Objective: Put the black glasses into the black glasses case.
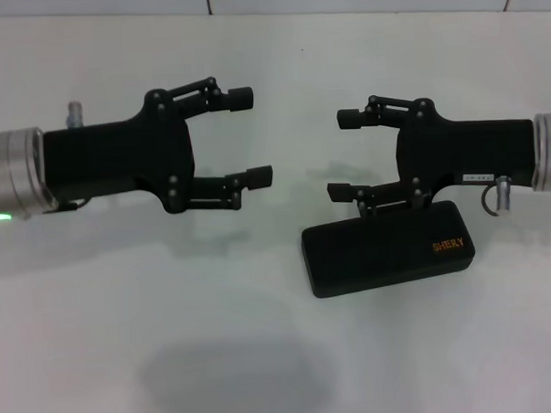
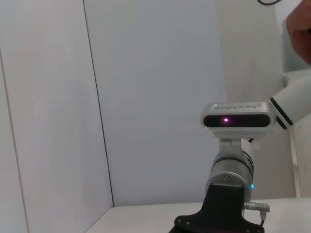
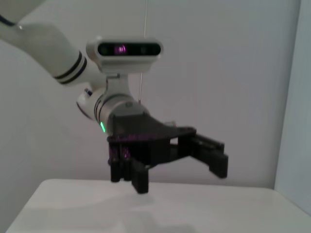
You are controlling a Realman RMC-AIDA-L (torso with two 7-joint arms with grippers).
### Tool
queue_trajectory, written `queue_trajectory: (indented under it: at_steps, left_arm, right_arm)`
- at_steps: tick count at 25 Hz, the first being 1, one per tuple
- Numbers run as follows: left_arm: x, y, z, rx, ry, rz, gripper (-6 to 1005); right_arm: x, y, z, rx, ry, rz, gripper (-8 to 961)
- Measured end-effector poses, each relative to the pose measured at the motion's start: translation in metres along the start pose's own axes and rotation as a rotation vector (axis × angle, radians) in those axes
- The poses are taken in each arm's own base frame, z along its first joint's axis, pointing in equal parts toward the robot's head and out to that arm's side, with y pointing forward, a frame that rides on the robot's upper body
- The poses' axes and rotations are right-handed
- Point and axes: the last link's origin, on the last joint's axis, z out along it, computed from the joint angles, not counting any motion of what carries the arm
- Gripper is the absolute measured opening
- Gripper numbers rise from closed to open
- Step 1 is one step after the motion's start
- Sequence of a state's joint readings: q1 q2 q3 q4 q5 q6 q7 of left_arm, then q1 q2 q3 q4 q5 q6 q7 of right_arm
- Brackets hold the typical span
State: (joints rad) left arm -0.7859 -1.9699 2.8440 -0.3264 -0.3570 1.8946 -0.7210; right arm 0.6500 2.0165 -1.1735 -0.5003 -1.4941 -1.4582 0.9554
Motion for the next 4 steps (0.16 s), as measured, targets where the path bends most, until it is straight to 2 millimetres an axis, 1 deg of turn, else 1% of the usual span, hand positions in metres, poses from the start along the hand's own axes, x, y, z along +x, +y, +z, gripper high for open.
queue_trajectory:
  at_steps: [4]
  left_arm:
    - [-0.0049,0.0074,0.0036,0.01,0.017,-0.023,879]
  right_arm:
    - [0.001,0.0015,-0.004,0.006,-0.009,0.005,877]
